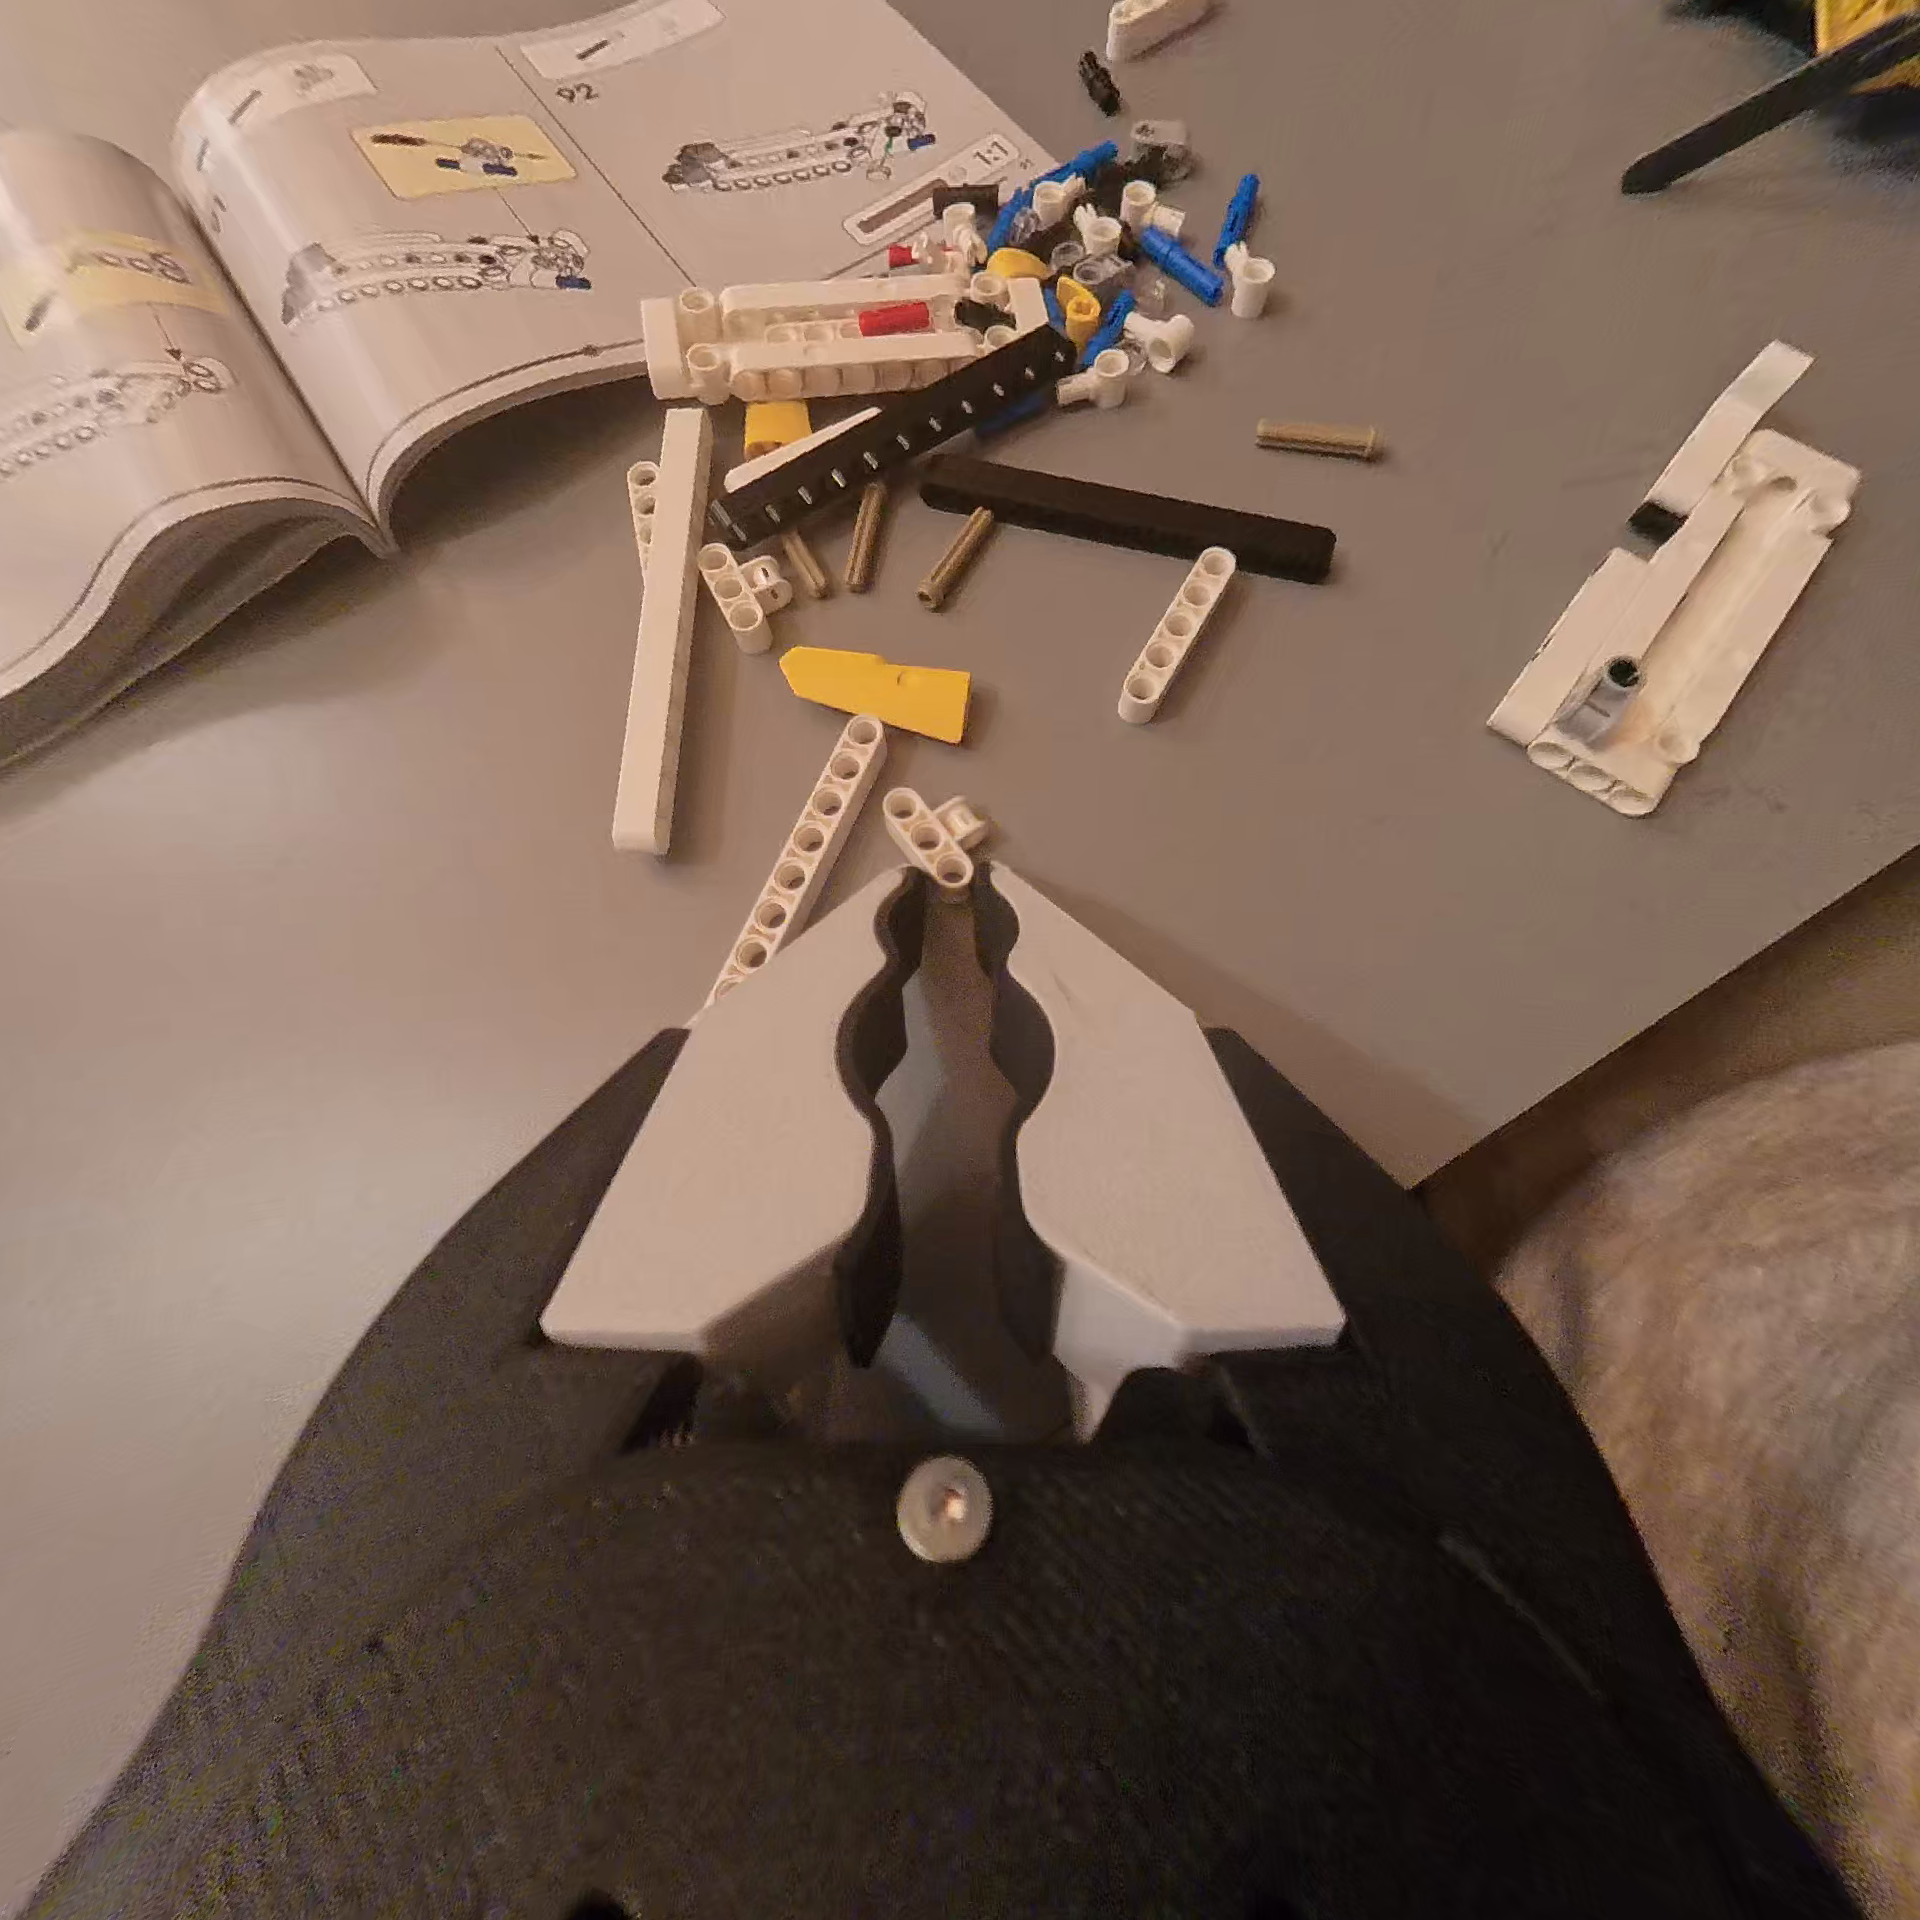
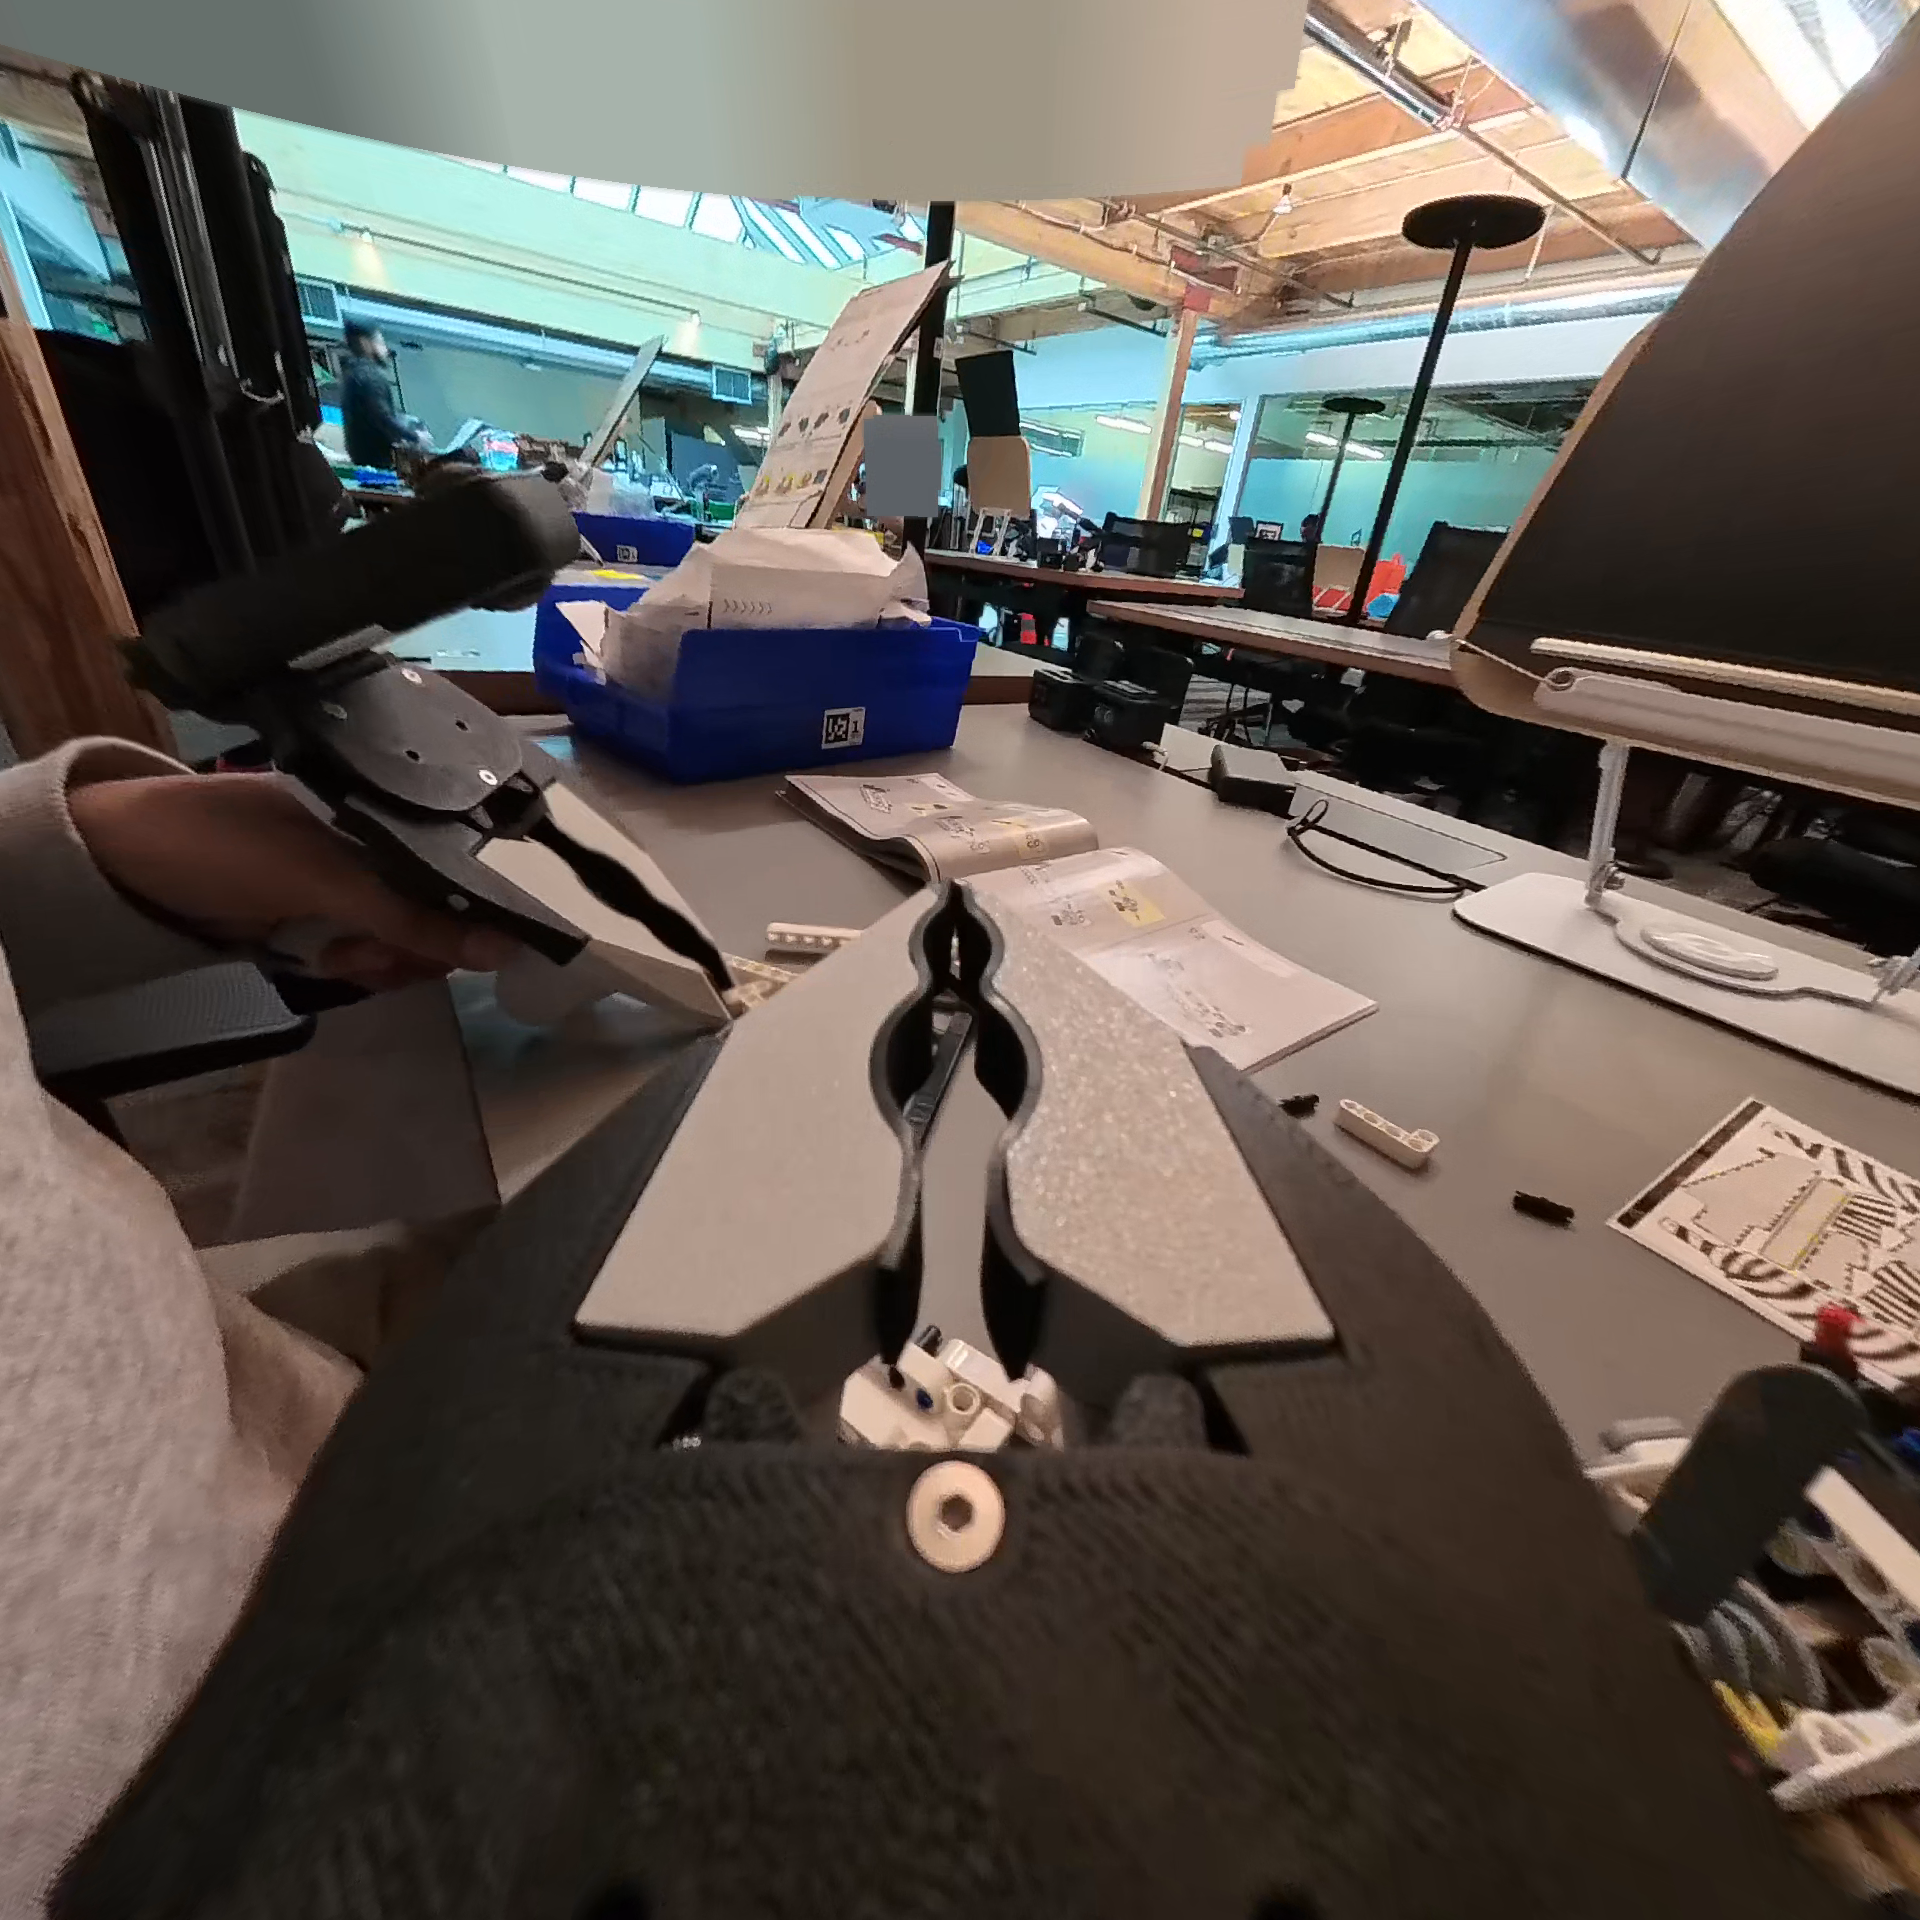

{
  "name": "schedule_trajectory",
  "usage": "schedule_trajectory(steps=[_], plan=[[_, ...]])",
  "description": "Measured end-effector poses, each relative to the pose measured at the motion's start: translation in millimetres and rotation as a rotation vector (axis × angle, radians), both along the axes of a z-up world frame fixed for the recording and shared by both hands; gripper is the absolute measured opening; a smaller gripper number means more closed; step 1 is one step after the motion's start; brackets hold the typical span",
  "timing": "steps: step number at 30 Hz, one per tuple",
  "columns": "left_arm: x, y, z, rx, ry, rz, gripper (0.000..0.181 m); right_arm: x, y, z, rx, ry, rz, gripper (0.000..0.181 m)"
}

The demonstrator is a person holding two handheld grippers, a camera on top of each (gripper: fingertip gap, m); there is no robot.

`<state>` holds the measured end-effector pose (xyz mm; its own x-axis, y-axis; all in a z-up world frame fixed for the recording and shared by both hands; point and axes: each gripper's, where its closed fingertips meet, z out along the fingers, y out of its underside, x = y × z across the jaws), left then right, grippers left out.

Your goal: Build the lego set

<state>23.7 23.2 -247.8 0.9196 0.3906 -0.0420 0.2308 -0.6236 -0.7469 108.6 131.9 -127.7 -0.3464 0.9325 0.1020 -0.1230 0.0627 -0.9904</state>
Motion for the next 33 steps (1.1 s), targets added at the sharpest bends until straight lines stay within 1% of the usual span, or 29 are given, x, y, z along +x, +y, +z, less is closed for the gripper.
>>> schedule_trajectory(steps=[3, 6, 9, 13, 14, 16, 20, 23, 29, 33], plan=[[-1.3, 2.7, 4.0, 0.047, -0.024, 0.011, 0.007, -0.3, -3.6, -0.1, -0.016, -0.016, 0.012, 0.000], [7.9, 12.3, 17.2, 0.174, -0.116, -0.016, 0.007, -2.1, -17.3, 0.3, -0.017, -0.044, 0.058, 0.000], [31.3, 26.8, 40.9, 0.368, -0.304, -0.097, 0.006, -3.5, -34.3, 0.1, 0.004, -0.066, 0.113, 0.000], [62.2, 38.4, 81.0, 0.656, -0.645, -0.220, 0.006, -4.9, -52.3, -3.9, 0.051, -0.075, 0.158, 0.004], [66.6, 39.4, 86.5, 0.697, -0.706, -0.240, 0.006, -5.4, -55.5, -6.2, 0.065, -0.078, 0.163, 0.005], [73.6, 41.1, 92.1, 0.744, -0.776, -0.268, 0.006, -6.3, -60.7, -11.0, 0.089, -0.087, 0.173, 0.006], [85.0, 44.1, 96.2, 0.768, -0.804, -0.312, 0.006, -6.1, -65.7, -12.5, 0.090, -0.084, 0.187, 0.008], [87.6, 45.6, 93.2, 0.753, -0.795, -0.321, 0.006, -6.6, -64.9, -12.4, 0.092, -0.085, 0.185, 0.007], [86.2, 45.0, 92.4, 0.761, -0.790, -0.326, 0.006, -6.5, -64.0, -14.6, 0.046, -0.110, 0.210, 0.006], [85.2, 45.3, 90.9, 0.755, -0.769, -0.323, 0.006, -7.1, -64.0, -15.8, 0.047, -0.120, 0.209, 0.005]])
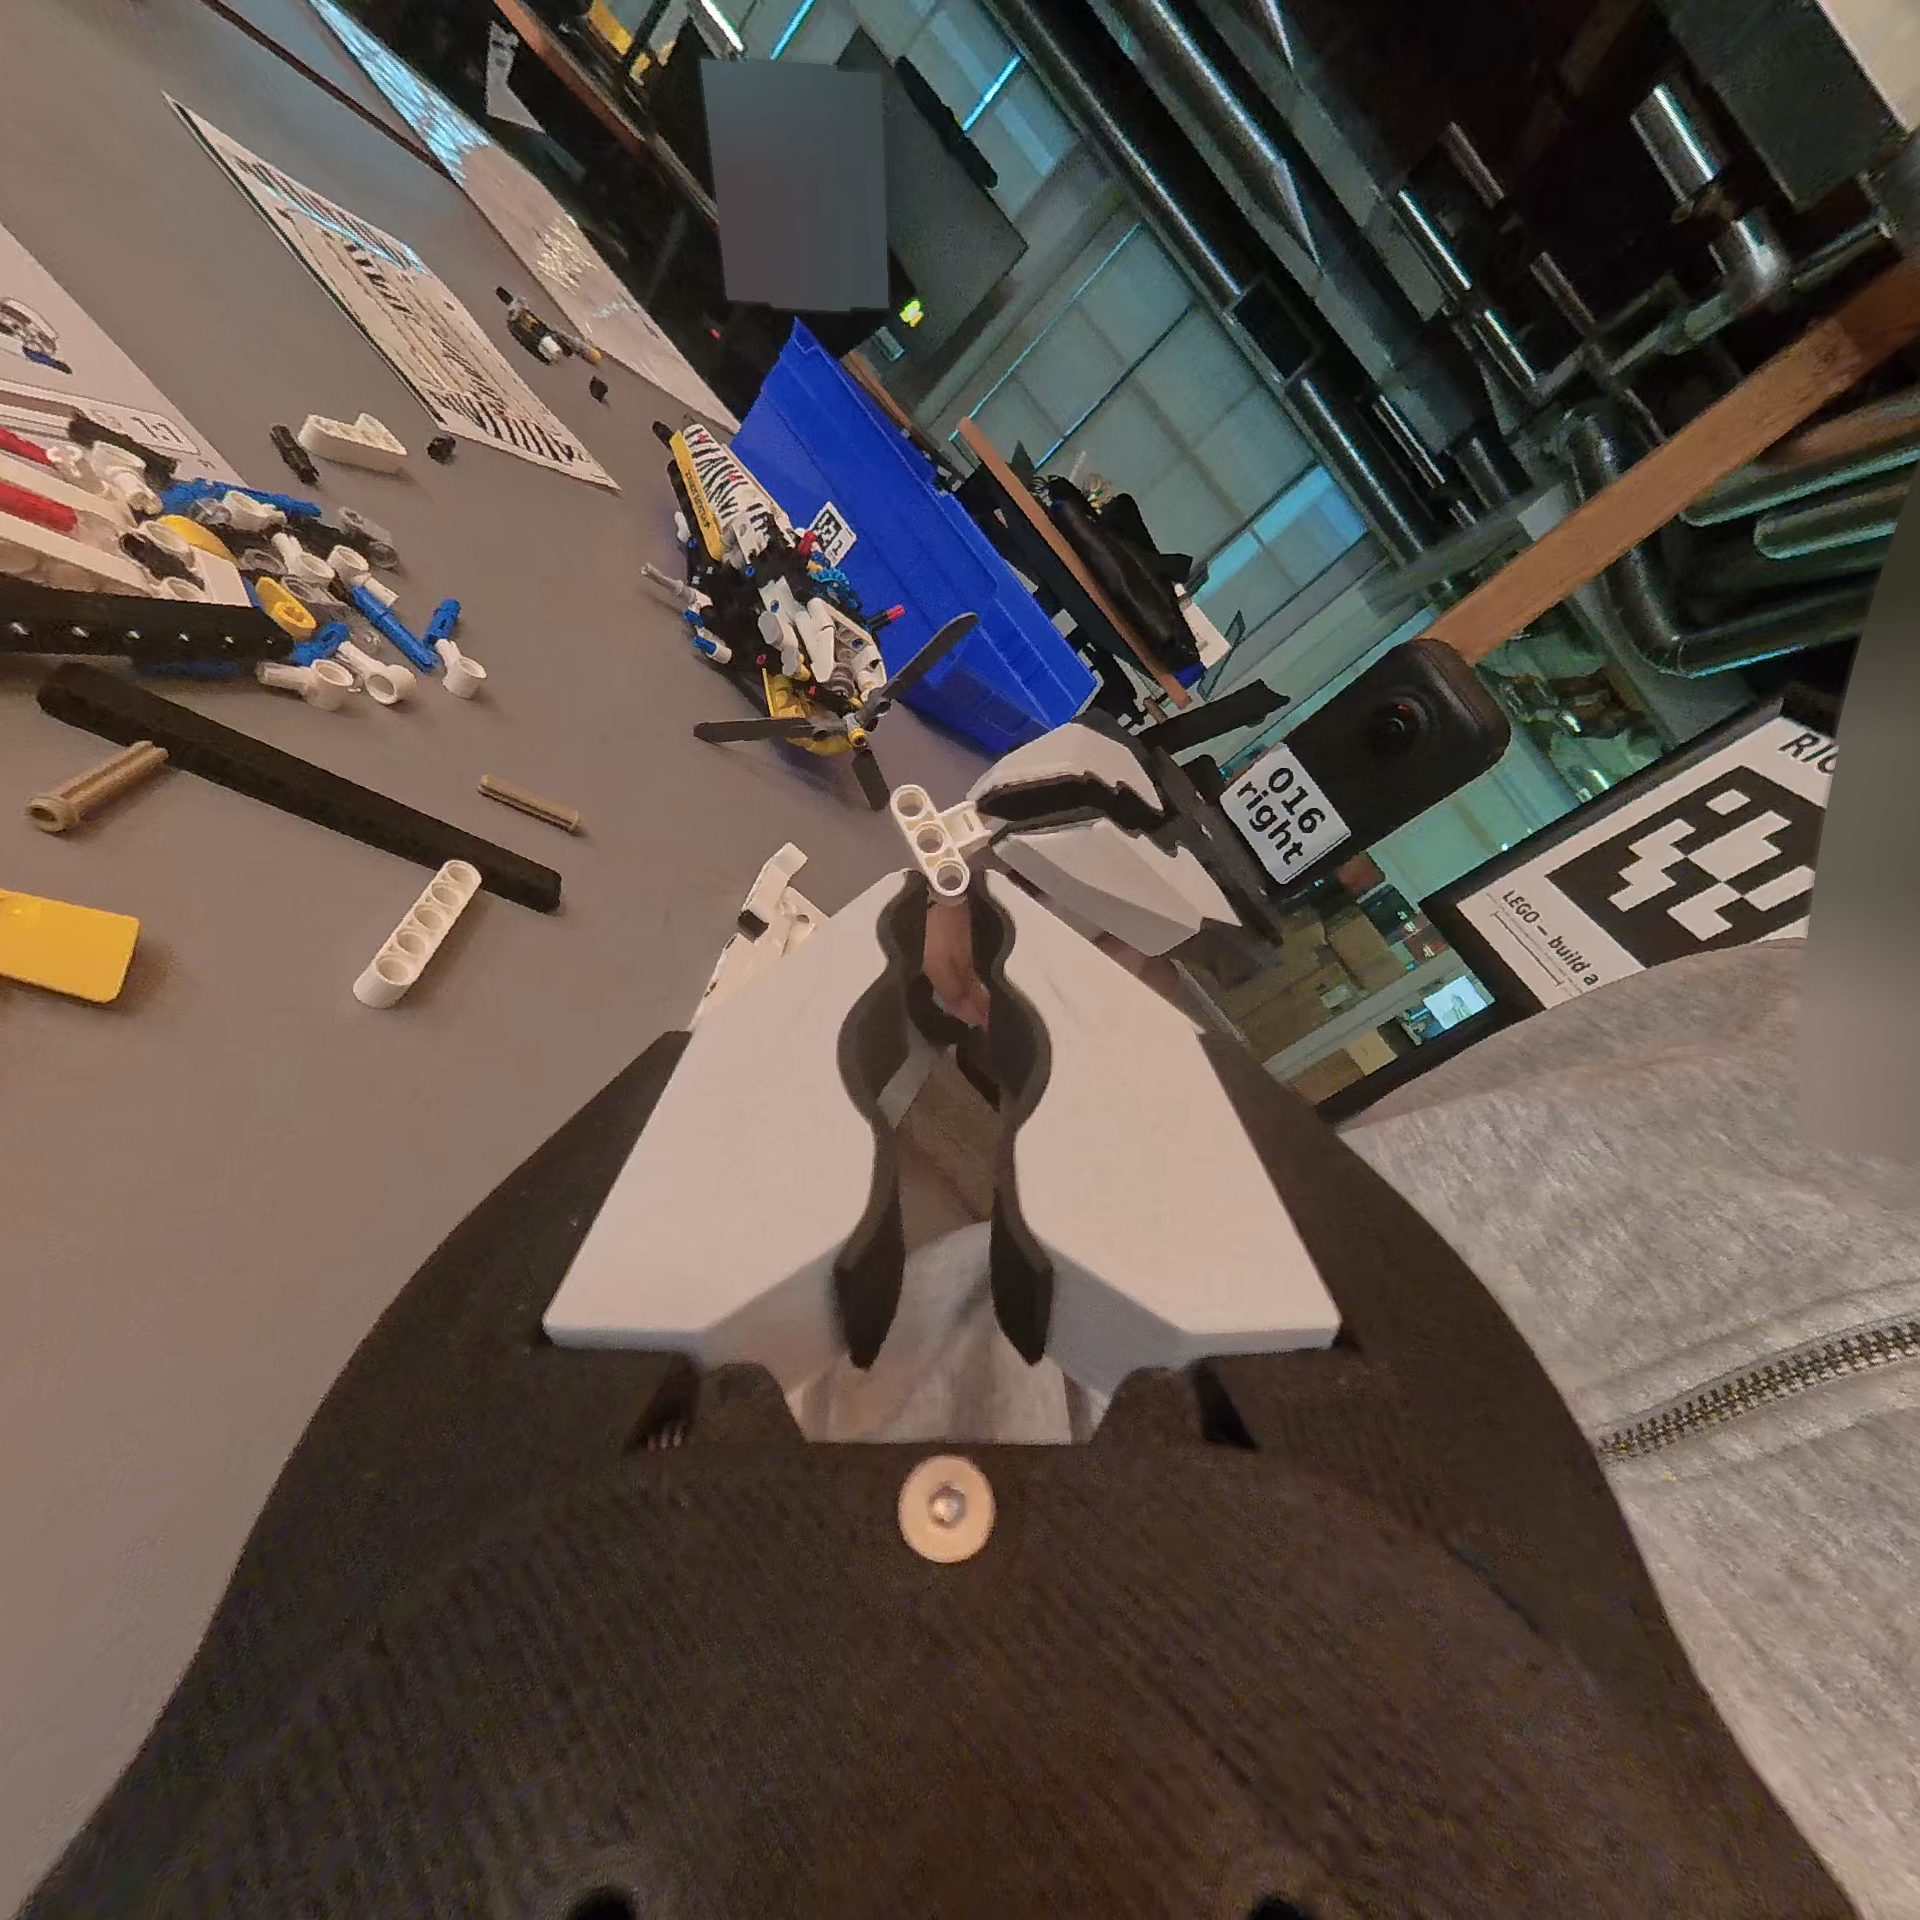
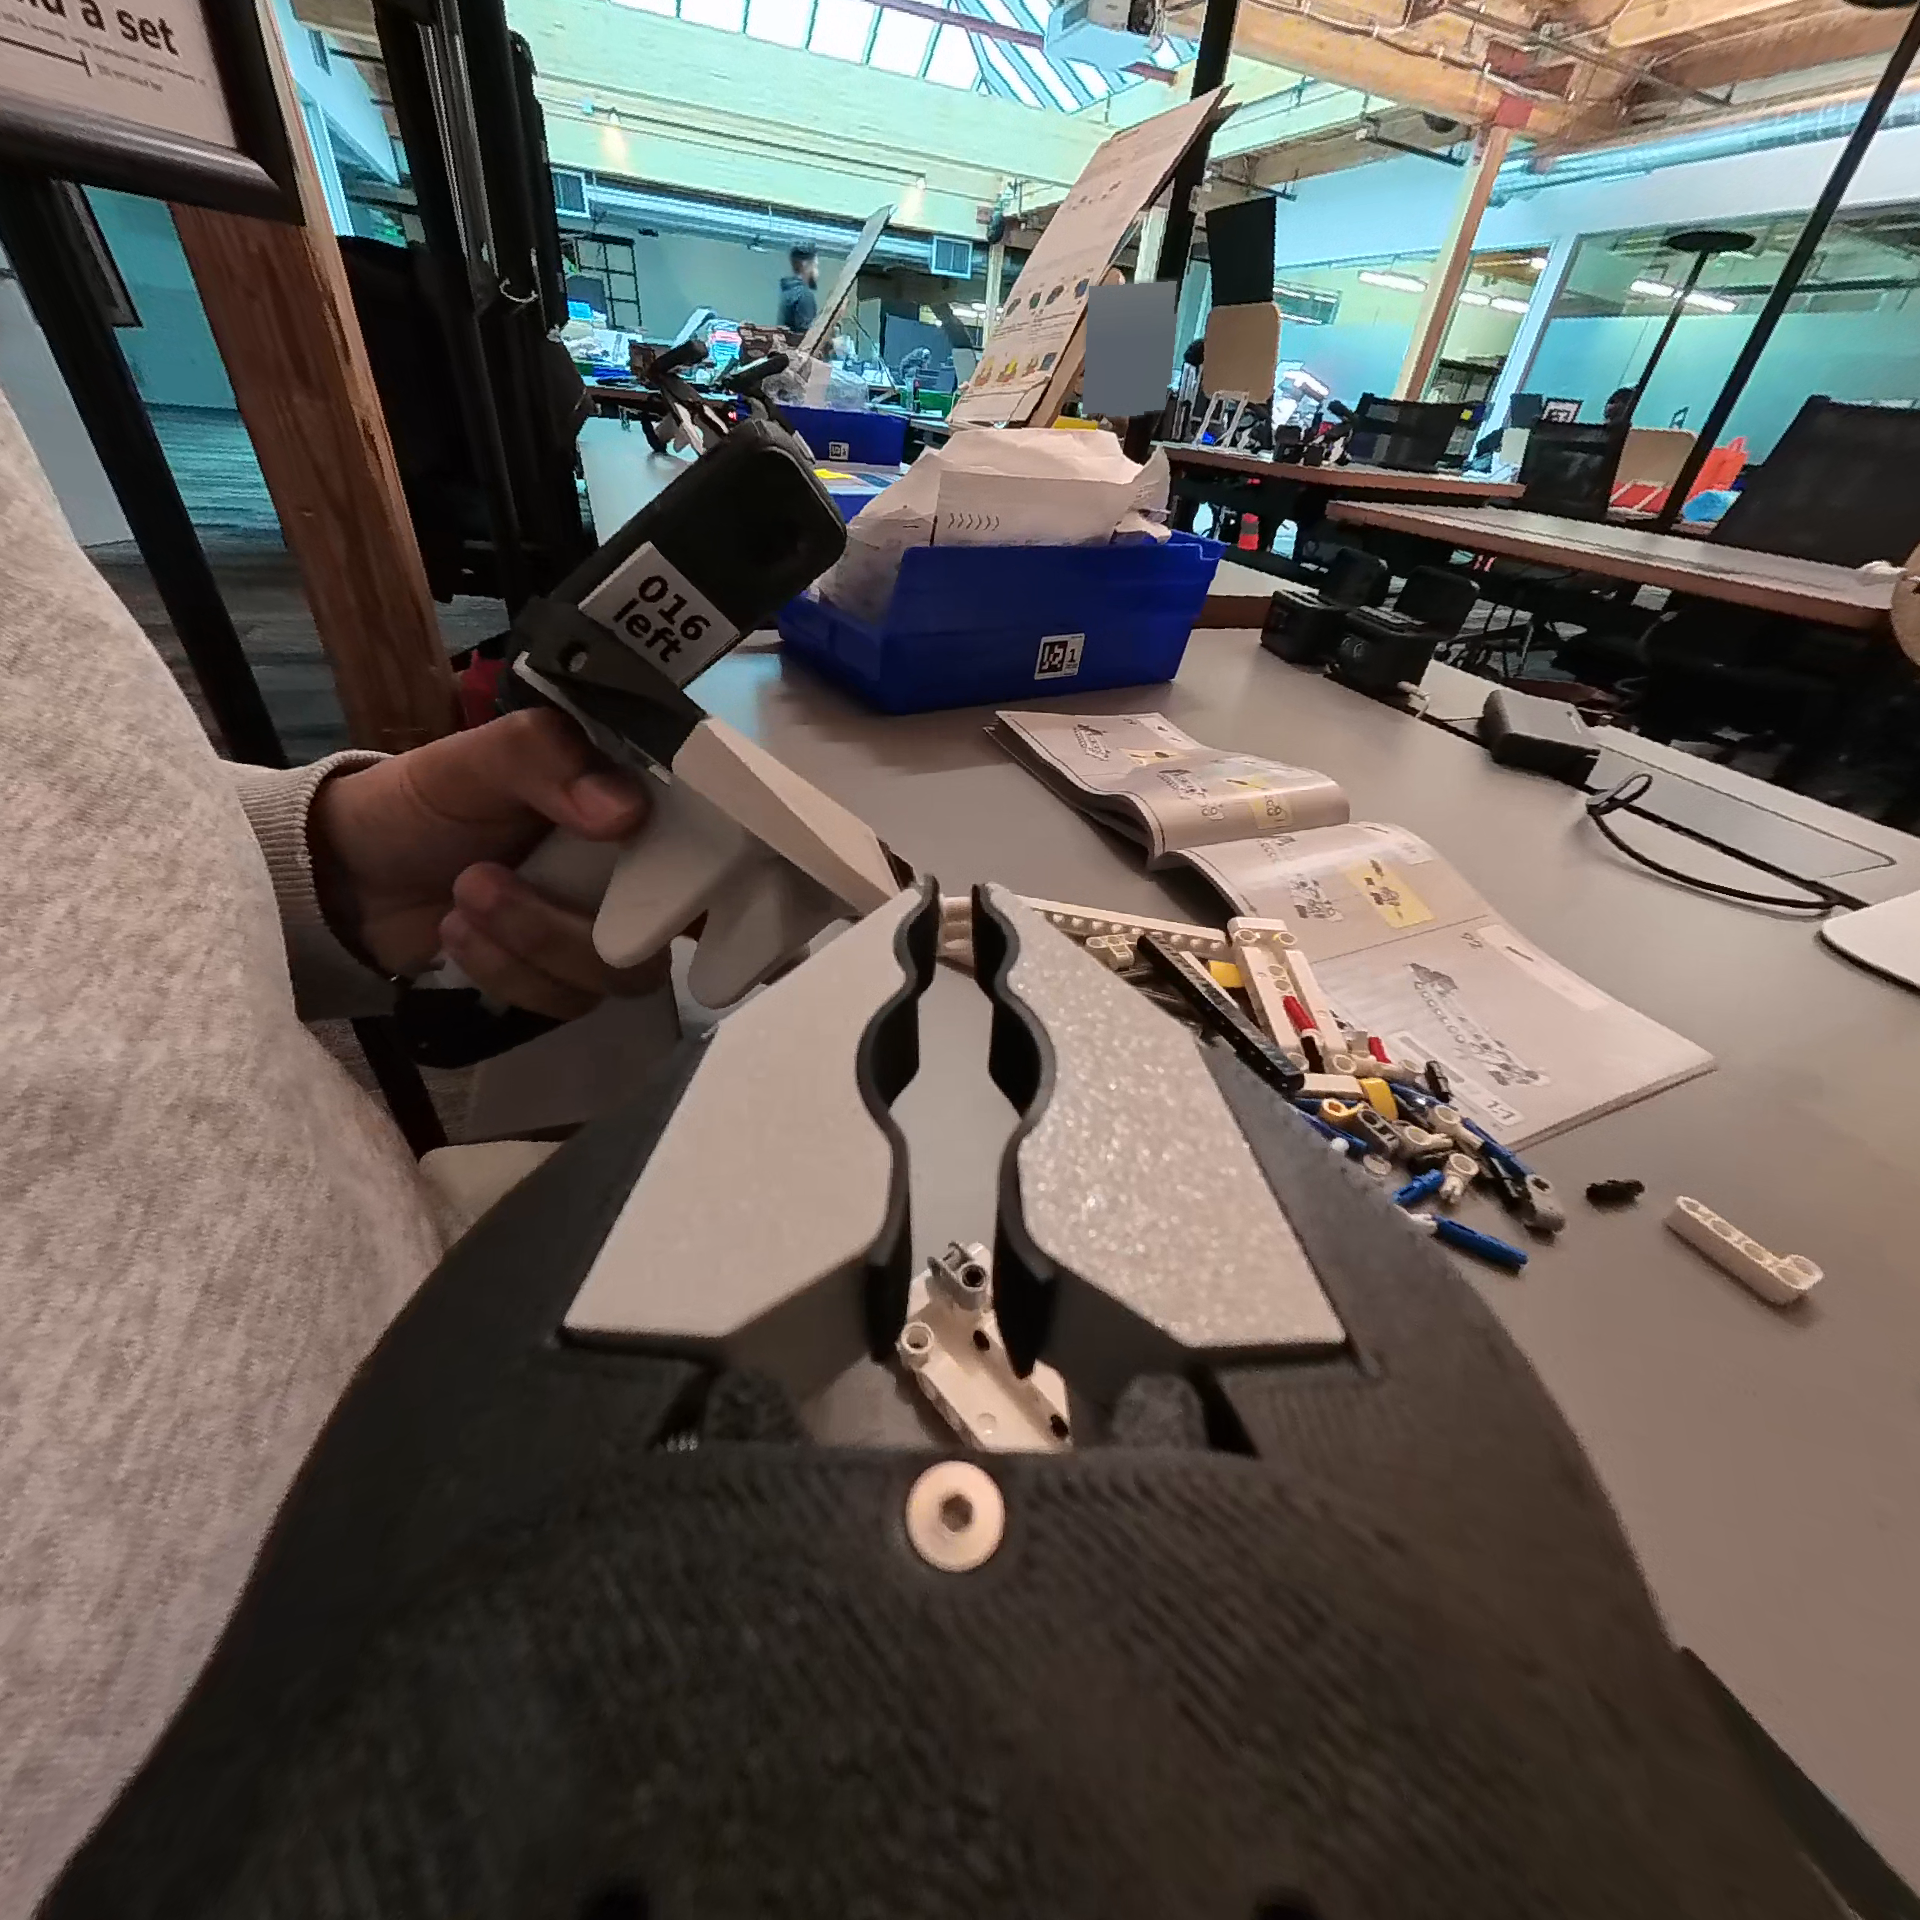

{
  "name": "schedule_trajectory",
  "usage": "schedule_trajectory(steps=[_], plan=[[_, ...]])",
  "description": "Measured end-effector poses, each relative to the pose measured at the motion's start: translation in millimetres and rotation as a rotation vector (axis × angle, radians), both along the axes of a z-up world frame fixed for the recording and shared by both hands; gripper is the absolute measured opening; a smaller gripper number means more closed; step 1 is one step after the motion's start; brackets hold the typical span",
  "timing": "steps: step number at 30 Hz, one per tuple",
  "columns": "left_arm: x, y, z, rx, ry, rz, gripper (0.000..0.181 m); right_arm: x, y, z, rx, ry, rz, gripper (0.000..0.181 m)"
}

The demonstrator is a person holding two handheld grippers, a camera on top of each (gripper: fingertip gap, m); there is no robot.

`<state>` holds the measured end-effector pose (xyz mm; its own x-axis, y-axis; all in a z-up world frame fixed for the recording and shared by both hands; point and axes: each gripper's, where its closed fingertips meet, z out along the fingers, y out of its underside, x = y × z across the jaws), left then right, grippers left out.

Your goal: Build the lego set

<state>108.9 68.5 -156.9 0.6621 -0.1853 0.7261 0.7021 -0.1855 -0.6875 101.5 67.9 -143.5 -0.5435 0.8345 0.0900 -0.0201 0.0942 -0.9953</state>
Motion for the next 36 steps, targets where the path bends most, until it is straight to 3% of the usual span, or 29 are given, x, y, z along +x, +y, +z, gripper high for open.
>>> schedule_trajectory(steps=[23, 26, 36], plan=[[-4.2, -1.2, 1.0, 0.014, 0.020, 0.020, 0.006, 2.8, 5.6, 1.2, 0.008, 0.000, -0.011, 0.000], [-4.3, -1.0, 0.2, 0.012, 0.019, 0.019, 0.006, 2.2, 3.6, -0.4, 0.011, -0.008, -0.008, 0.010], [-0.3, -0.7, 2.4, 0.018, 0.041, 0.008, 0.006, 1.4, -0.3, -4.8, 0.035, -0.028, 0.004, 0.008]])
